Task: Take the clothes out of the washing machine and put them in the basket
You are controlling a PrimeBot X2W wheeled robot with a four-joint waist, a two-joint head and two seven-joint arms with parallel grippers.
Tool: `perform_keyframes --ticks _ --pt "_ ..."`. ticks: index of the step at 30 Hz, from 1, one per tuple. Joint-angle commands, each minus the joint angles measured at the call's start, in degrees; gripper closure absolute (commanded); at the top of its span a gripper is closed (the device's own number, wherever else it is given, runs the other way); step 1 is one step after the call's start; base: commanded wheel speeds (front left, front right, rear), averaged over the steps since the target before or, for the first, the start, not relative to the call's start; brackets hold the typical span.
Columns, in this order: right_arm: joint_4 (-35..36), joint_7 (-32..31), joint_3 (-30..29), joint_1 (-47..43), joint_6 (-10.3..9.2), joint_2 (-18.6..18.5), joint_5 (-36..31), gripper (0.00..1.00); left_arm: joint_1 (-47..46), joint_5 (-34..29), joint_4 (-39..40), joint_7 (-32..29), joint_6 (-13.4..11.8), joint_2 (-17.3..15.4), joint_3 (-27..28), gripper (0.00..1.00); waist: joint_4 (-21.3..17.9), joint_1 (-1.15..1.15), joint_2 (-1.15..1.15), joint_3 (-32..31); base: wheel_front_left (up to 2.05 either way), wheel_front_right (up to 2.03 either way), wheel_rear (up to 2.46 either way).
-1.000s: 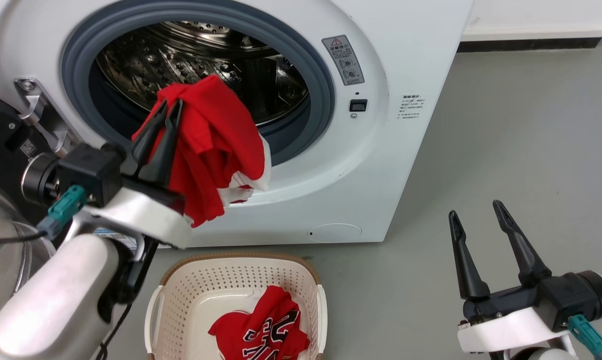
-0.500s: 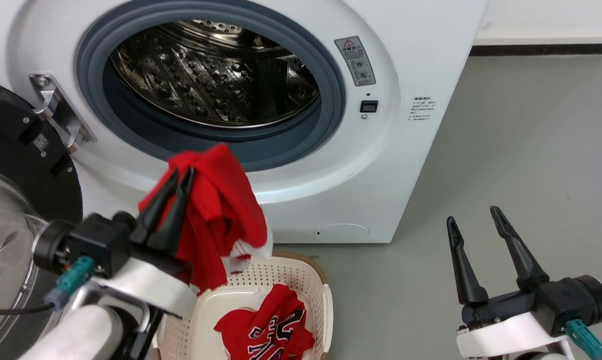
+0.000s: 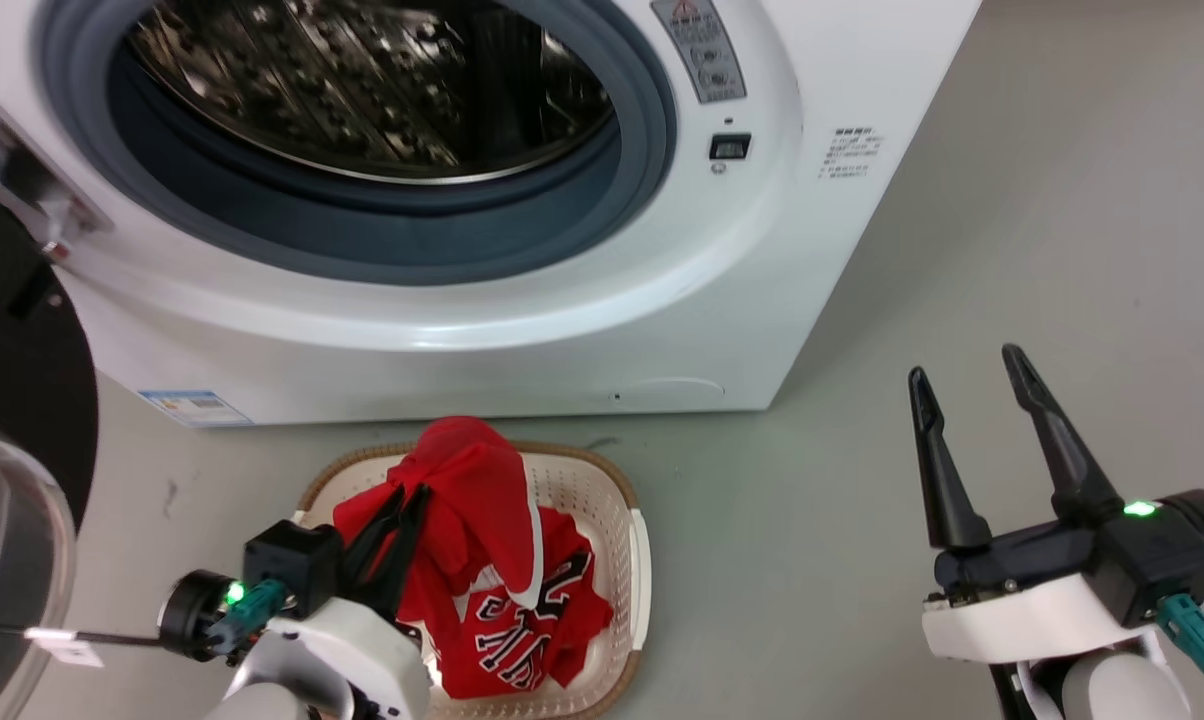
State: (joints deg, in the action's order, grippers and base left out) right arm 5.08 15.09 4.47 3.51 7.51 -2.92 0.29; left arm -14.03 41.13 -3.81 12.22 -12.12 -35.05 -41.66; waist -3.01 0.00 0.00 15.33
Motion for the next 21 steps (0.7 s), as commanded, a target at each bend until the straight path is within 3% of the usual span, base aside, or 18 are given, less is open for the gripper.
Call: perform_keyframes --ticks 1,13,21 --pt "0.2 0.1 0.0 0.7 -0.04 0.1 -0.5 0.00 -1.0 0.0 -0.4 0.3 0.2 0.5 0.1 1.00 -0.6 0.00 0.00 2.2 0.00 0.00 0.00" --pt "2.9 0.1 -0.8 7.4 -0.04 0.1 -0.2 0.00 -13.7 0.0 -33.4 2.4 11.4 11.7 -1.6 1.00 -2.7 0.00 0.00 17.0 0.00 0.00 0.00" --pt "3.9 0.1 -1.4 11.4 -0.04 0.1 0.3 0.00 -24.0 -0.7 -53.2 2.5 15.6 17.6 -2.4 1.00 -3.5 0.00 0.00 24.6 0.00 0.00 0.00"
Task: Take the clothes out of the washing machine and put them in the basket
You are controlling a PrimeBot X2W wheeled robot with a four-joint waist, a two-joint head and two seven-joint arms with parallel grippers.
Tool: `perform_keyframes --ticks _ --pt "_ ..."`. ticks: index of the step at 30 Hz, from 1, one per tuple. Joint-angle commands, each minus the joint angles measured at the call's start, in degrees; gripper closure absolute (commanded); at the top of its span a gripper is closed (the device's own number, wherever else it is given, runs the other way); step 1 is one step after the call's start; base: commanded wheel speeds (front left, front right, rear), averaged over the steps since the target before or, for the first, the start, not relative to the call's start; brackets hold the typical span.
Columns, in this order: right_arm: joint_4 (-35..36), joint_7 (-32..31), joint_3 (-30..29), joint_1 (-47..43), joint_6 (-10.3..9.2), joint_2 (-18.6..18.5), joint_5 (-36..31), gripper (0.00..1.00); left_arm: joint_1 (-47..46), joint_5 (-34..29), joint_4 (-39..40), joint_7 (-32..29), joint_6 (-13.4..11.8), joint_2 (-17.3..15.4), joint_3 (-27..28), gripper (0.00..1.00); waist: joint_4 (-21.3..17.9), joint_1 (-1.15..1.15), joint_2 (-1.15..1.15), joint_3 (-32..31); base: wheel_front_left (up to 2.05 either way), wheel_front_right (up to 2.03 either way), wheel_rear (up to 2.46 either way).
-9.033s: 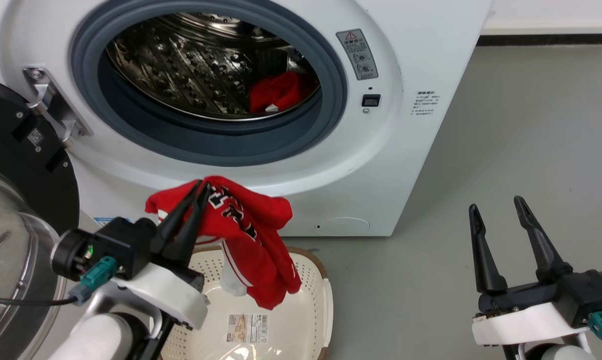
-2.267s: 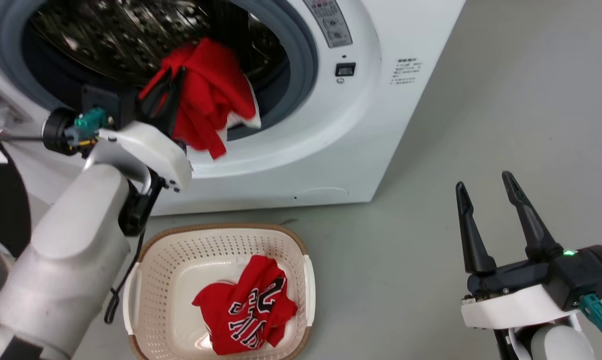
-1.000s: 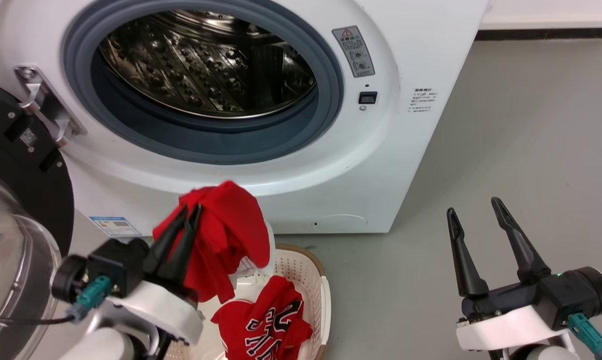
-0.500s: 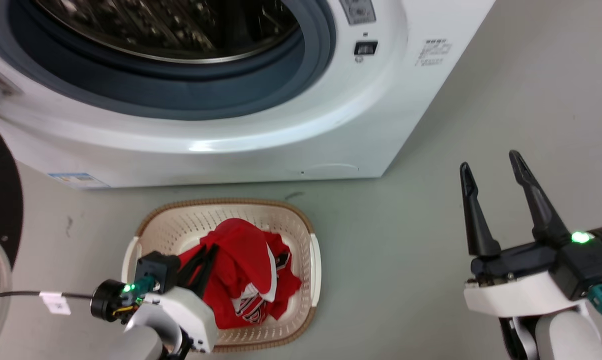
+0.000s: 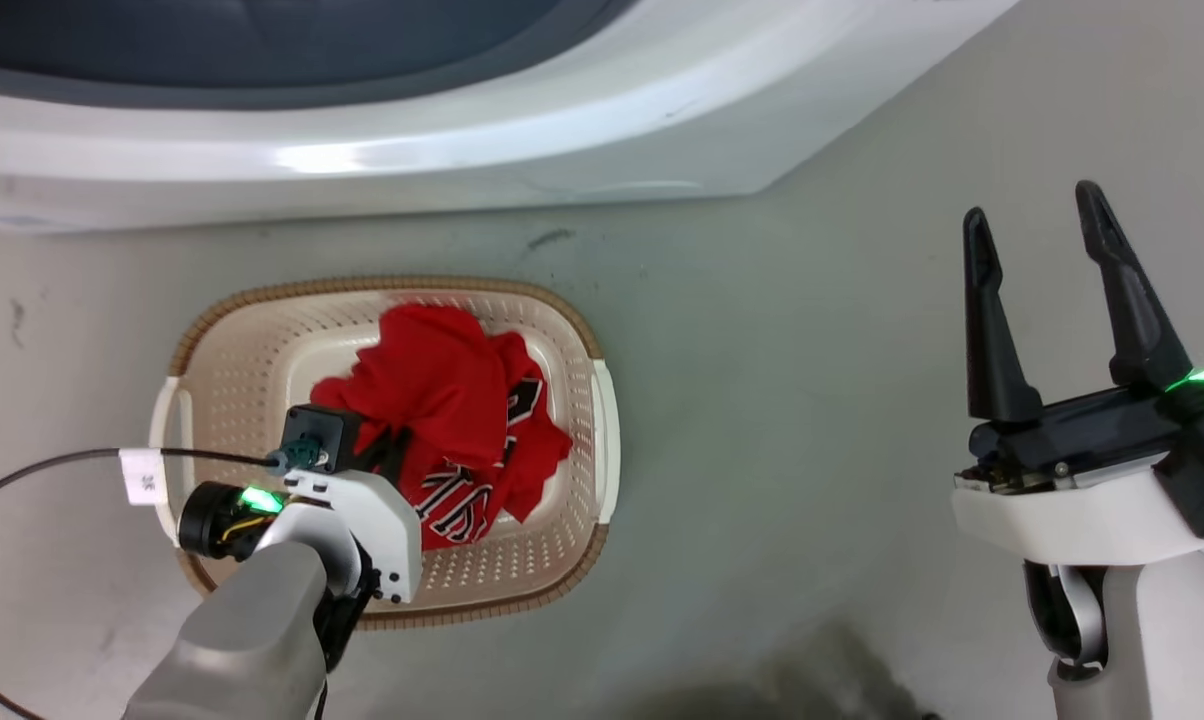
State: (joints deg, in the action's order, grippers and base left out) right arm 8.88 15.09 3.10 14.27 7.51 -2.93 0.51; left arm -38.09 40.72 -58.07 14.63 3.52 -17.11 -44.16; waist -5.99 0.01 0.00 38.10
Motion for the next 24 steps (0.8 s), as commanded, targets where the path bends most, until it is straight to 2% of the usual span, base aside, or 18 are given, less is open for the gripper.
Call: perform_keyframes --ticks 1,5,10,14,15,16,20,24 --pt "0.2 0.1 -0.1 0.9 -0.04 0.1 0.1 0.00 -1.0 -0.4 -0.9 -0.1 0.1 0.2 -0.1 1.00 -0.6 -0.01 0.00 2.4 0.00 0.00 0.00" --pt "0.5 0.1 0.0 2.0 -0.04 0.1 0.3 0.00 -4.6 -0.7 -7.7 -0.7 0.8 1.7 -0.7 1.00 -1.0 -0.01 0.00 4.9 0.00 0.00 0.00" --pt "0.8 0.1 -0.4 2.7 -0.04 0.1 0.4 0.00 -7.9 -1.2 -12.5 -2.6 1.4 3.8 -1.8 1.00 -0.8 -0.01 0.00 6.9 0.00 0.00 0.00" --pt "0.1 0.1 0.0 2.8 -0.04 0.1 0.2 0.00 -8.7 -0.8 -14.5 -5.2 0.2 4.8 -1.9 1.00 -0.6 -0.01 0.00 7.0 0.00 0.00 0.00" --pt "-0.1 0.1 0.2 2.9 -0.04 0.1 0.2 0.00 -8.4 -0.8 -14.7 -5.9 0.0 5.1 -2.1 0.58 -0.6 -0.01 0.00 6.7 0.00 0.00 0.00" --pt "-0.3 0.1 0.4 3.0 -0.04 0.1 0.3 0.00 -7.9 -0.7 -14.8 -6.4 0.0 5.4 -2.2 0.00 -0.6 -0.01 0.00 6.2 0.00 0.00 0.00" --pt "-0.7 0.1 0.7 2.4 -0.04 0.1 0.5 0.00 -6.3 0.3 -15.2 -4.9 0.4 6.1 -1.6 0.00 -0.5 -0.01 0.00 3.6 0.00 0.00 0.00" --pt "-1.2 0.1 1.0 1.0 -0.04 0.1 0.4 0.00 -4.0 2.5 -15.4 -1.6 -0.4 6.3 0.6 0.00 -0.1 -0.01 0.00 0.0 0.00 0.00 0.00"
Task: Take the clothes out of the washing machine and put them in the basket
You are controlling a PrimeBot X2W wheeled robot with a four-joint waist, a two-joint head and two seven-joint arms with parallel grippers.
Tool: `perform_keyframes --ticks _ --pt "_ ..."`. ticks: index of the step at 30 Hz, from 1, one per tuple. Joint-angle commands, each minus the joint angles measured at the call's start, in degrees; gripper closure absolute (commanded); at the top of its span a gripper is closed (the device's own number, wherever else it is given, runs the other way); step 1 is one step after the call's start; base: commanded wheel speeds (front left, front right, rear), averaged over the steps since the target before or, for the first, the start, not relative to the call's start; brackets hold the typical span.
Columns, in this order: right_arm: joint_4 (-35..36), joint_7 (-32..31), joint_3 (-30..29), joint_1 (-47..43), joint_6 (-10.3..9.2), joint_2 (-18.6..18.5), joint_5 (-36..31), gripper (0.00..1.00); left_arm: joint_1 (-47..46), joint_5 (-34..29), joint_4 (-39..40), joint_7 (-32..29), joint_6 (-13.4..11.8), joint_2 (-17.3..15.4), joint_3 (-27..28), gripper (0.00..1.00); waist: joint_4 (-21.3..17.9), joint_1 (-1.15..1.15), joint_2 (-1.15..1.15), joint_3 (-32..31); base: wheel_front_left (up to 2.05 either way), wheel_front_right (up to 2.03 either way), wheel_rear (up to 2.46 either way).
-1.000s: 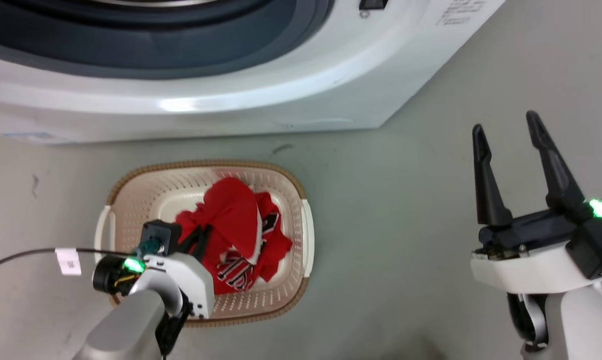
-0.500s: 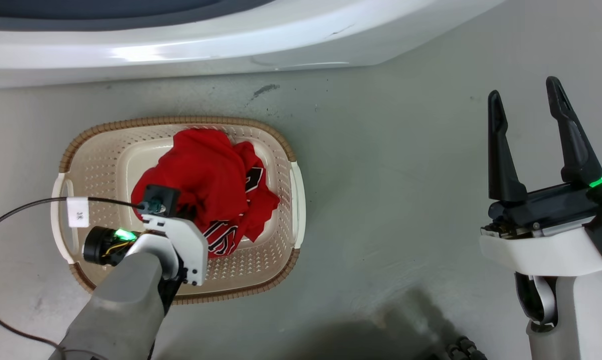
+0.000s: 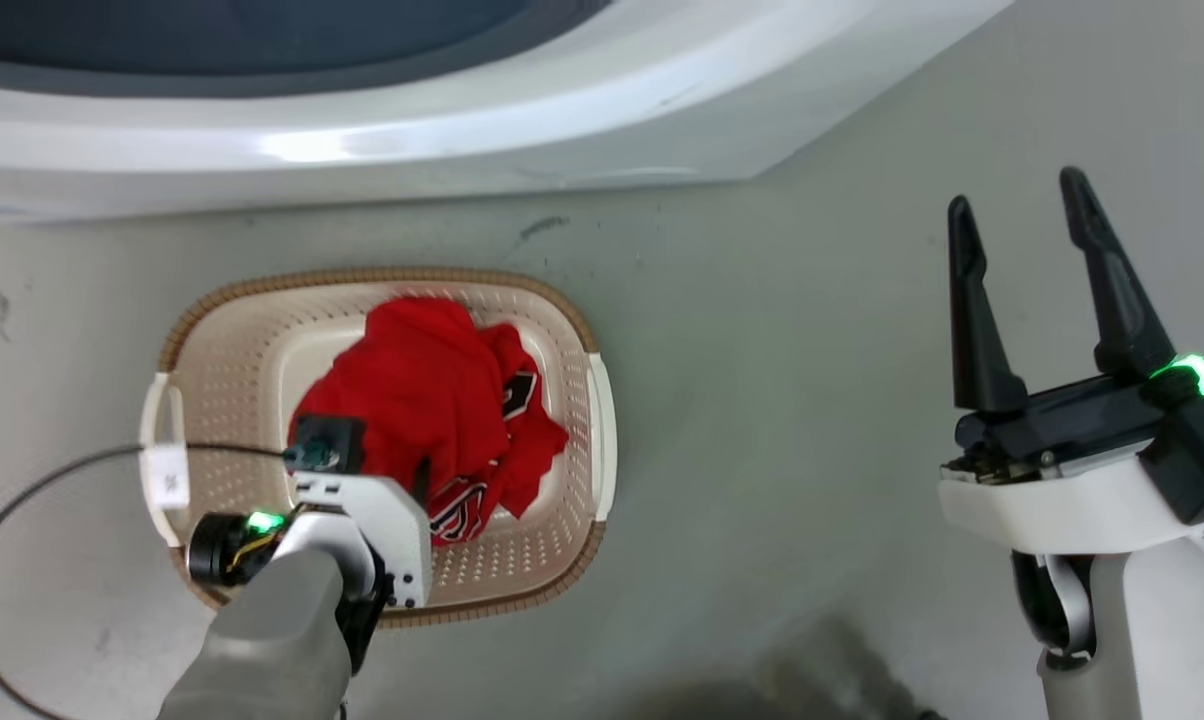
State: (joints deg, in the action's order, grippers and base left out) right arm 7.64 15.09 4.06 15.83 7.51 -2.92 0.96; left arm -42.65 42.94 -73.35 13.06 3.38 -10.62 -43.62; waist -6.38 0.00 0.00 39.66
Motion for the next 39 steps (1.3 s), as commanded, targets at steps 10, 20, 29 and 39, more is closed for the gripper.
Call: perform_keyframes --ticks 10,20,29,39 --pt "-1.7 0.1 0.2 -4.8 -0.04 0.1 -0.2 0.00 9.1 -5.5 17.1 2.1 -5.2 -2.3 8.0 0.00 2.2 0.00 0.00 -12.5 0.00 0.00 0.00" --pt "-2.9 0.1 0.1 -9.3 -0.04 0.1 -0.5 0.00 23.5 -18.0 38.3 2.1 -9.2 -1.5 23.5 0.00 3.8 0.00 0.00 -20.8 0.00 0.00 0.00" --pt "-3.7 0.1 -0.7 -12.7 -0.04 0.1 0.0 0.00 33.2 -27.7 52.7 2.2 -9.1 2.5 34.2 0.00 4.8 0.00 0.00 -26.9 0.00 0.00 0.00" --pt "-4.6 0.1 -1.7 -16.2 -0.04 0.1 0.5 0.00 40.4 -35.8 64.9 2.2 -9.1 5.8 40.6 0.00 5.8 0.00 0.00 -32.9 0.00 0.00 0.00"
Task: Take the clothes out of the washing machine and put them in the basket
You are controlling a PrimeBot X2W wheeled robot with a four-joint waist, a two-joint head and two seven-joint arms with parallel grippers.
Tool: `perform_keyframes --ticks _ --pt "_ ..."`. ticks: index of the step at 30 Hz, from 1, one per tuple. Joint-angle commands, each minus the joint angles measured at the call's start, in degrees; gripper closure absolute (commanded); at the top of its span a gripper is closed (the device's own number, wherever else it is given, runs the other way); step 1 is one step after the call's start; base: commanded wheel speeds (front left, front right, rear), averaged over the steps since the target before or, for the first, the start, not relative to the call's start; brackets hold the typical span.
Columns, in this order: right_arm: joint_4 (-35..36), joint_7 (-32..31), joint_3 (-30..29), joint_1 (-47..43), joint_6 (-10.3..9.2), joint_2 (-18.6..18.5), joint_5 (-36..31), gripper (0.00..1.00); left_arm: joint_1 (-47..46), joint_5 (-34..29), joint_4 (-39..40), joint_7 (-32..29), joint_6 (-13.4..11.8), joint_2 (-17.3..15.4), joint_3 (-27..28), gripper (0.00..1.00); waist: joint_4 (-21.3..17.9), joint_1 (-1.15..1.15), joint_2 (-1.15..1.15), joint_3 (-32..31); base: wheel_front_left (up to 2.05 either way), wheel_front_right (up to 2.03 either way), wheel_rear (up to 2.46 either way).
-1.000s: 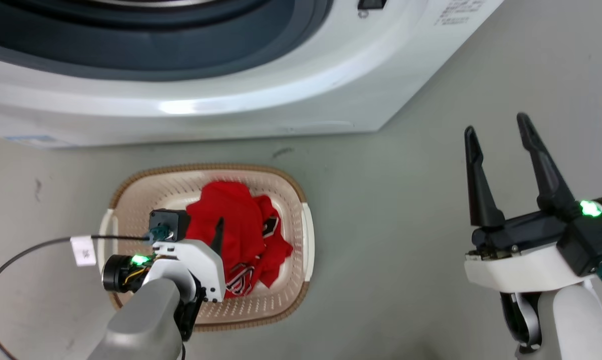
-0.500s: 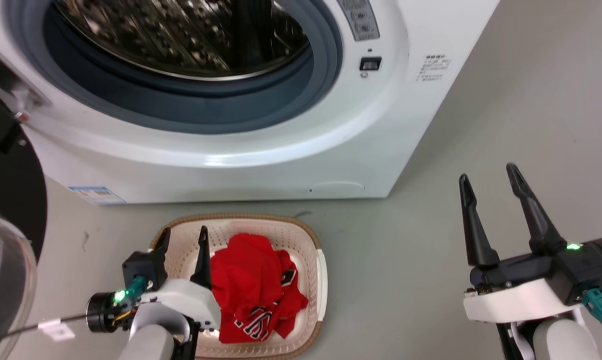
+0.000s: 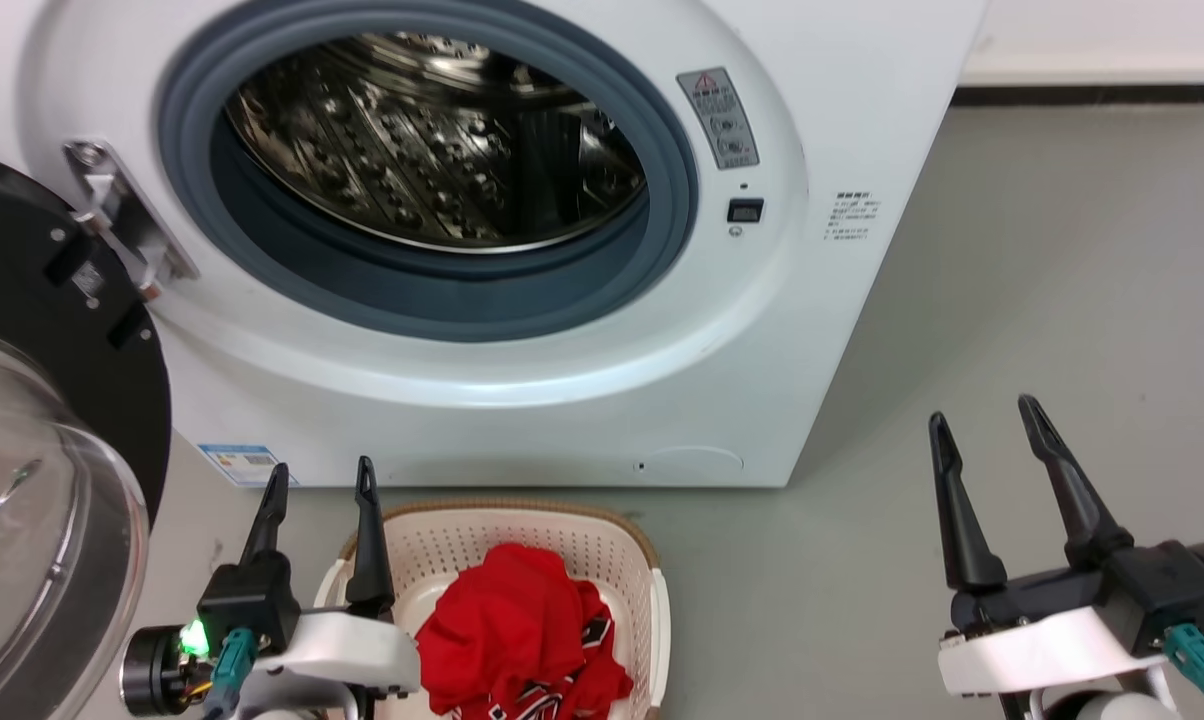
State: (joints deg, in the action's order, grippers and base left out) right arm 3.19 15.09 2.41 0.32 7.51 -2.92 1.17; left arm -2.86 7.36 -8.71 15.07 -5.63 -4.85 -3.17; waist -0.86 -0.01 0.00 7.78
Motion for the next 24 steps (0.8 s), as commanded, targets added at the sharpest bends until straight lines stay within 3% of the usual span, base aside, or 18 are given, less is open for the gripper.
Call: perform_keyframes --ticks 1,24 --pt "-0.2 0.1 -0.2 -1.0 -0.04 0.1 0.4 0.00 1.2 -0.8 1.1 0.1 0.1 0.3 0.4 0.00 0.3 0.01 0.00 -1.6 0.00 0.00 0.00" --pt "-0.5 0.1 -2.2 -7.6 -0.04 0.1 1.3 0.00 10.0 -2.6 8.2 0.1 3.0 2.0 4.4 0.00 -0.3 0.01 0.00 -9.1 0.00 0.00 0.00"
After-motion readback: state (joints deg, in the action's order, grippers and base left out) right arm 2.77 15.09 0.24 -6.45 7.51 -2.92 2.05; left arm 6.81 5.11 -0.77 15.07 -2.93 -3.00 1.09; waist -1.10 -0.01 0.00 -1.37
